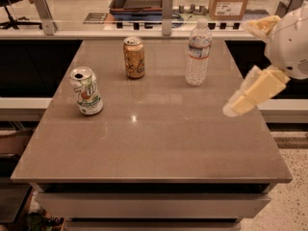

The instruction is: Knock 7up can over

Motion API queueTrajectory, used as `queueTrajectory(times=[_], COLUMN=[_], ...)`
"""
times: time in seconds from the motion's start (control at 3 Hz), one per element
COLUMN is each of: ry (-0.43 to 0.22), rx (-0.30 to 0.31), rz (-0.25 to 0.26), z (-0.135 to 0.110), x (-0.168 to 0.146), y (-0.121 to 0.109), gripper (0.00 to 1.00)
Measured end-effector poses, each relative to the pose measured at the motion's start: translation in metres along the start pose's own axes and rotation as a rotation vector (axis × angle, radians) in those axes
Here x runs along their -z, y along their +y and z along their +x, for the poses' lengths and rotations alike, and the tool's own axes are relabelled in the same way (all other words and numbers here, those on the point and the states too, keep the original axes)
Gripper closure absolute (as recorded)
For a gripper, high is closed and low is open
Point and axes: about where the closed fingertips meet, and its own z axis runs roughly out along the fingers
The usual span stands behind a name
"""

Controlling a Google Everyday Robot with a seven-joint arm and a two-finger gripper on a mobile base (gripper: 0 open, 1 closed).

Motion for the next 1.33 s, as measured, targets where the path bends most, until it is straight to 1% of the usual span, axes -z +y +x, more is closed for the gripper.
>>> queueTrajectory(times=[0.33, 0.67, 1.0, 1.33], ry=[-0.208, -0.374, -0.502, -0.563], rx=[0.010, 0.018, 0.012, 0.002], rz=[0.026, -0.029, -0.132, -0.224], z=[-0.037, -0.073, -0.097, -0.115], x=[-0.022, -0.049, -0.076, -0.095], y=[-0.018, -0.020, -0.010, 0.010], gripper=[0.00, 0.00, 0.00, 0.00])
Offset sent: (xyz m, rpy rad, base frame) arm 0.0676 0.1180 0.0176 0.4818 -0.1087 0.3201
